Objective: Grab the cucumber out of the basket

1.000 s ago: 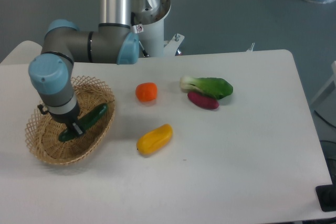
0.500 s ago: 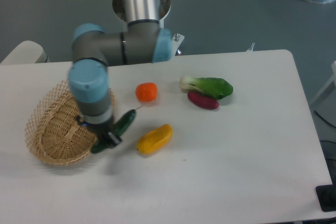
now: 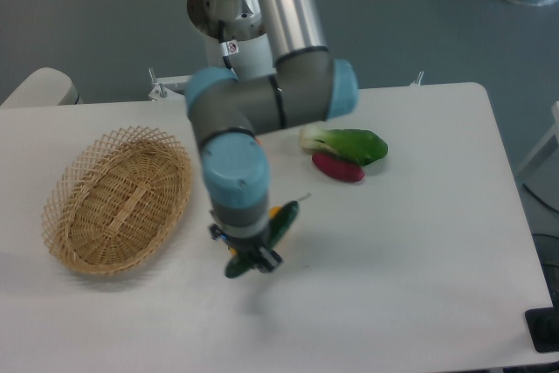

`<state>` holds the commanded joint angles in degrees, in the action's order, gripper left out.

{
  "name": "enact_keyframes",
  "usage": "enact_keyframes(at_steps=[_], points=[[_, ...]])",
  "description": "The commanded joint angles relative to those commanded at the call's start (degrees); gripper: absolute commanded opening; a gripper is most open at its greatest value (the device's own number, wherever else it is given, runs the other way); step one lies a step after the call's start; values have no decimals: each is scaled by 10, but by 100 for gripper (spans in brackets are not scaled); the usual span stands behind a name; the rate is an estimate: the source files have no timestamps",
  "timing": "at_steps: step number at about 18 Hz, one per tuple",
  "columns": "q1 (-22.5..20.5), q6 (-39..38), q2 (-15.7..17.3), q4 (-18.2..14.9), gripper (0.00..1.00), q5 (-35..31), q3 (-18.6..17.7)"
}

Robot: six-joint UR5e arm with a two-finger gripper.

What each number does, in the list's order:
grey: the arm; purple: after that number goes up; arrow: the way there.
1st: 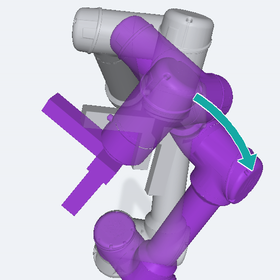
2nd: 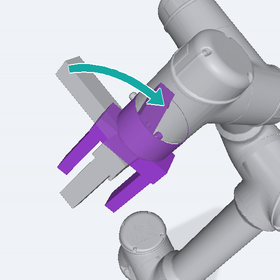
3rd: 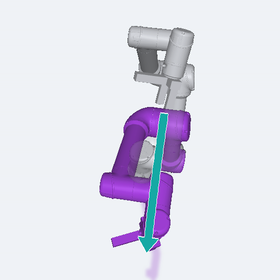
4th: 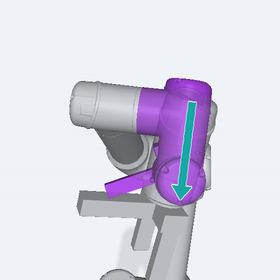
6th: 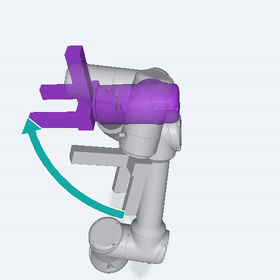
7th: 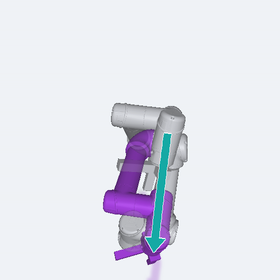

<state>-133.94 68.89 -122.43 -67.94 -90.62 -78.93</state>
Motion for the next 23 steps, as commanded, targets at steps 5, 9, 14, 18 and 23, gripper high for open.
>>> enact_keyframes(at_steps=[5,9,14,18,23], points=[[-41,55,-34,-1,19,2,39],[-52,61,-54,-10,19,5,62],[-48,58,-64,-29,19,0,82],[-47,61,-66,-29,19,-7,82],[-46,61,-65,-27,18,-9,80]])
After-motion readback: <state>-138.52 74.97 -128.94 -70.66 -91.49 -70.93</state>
